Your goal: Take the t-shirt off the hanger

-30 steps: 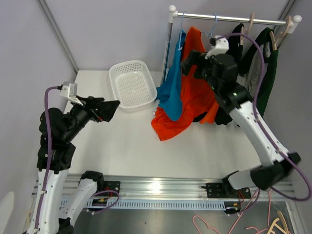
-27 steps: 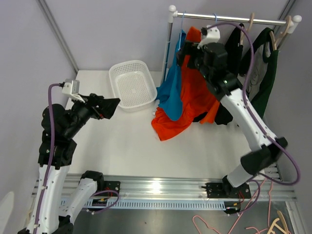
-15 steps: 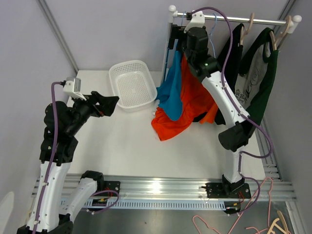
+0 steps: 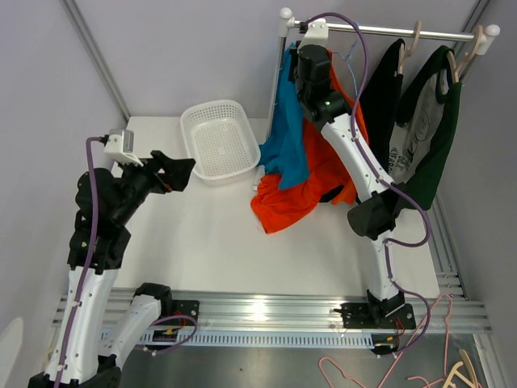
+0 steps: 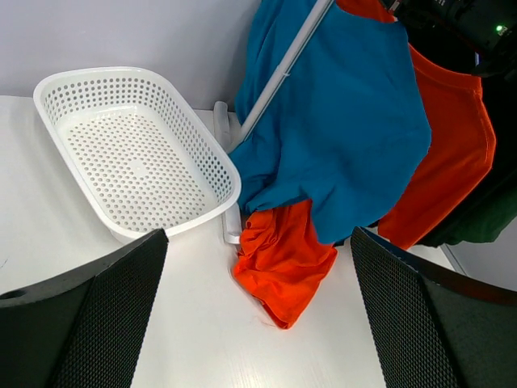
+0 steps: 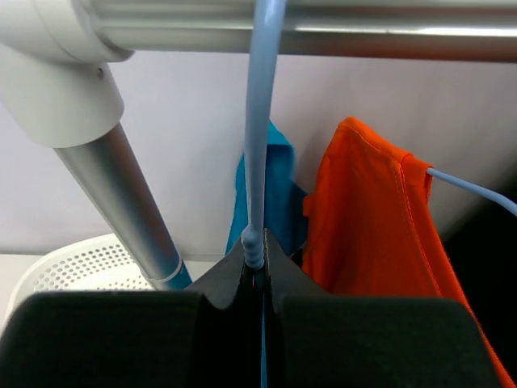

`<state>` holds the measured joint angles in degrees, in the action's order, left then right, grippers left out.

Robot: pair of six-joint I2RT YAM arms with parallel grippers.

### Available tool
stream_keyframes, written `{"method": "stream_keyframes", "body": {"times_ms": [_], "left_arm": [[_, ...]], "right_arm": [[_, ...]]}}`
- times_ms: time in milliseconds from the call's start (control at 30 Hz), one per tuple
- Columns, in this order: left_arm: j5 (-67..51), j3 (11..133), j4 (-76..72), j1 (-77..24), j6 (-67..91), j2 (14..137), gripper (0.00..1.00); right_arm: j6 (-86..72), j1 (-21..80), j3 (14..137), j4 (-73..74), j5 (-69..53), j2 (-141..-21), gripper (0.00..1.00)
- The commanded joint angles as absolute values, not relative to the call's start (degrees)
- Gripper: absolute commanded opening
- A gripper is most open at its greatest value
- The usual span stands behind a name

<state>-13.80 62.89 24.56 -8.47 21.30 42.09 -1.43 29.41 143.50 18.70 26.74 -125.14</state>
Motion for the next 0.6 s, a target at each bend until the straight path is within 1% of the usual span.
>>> {"method": "stream_keyframes", "body": {"times_ms": [0,300,433,500,567], "left_arm": [[-13.8,62.4,22.4,-8.9,20.5,42.1,0.99],[-18.9,62.8,19.9,-9.3,20.7,42.9,1.00],[-16.1,67.4,22.7,-16.0,16.7,45.5,1.00],[-14.9,71.1,25.1,-18.7,14.9,48.1,1.00],[-11.5,72.3,26.5,-25.2,12.1,49.7,0.99]], "right_arm": [[2.3,30.3,146.3,14.9,29.1,-122.7,0.00],[7.7,33.5,144.7,13.0,30.7,-113.2,0.00],[9.3,34.1,138.7,10.5,32.9,-108.6,0.00],[8.6,34.6,136.4,11.5,34.8,-106.8,0.00],[4.2,35.8,133.7,14.7,43.4,-104.0,0.00]]}}
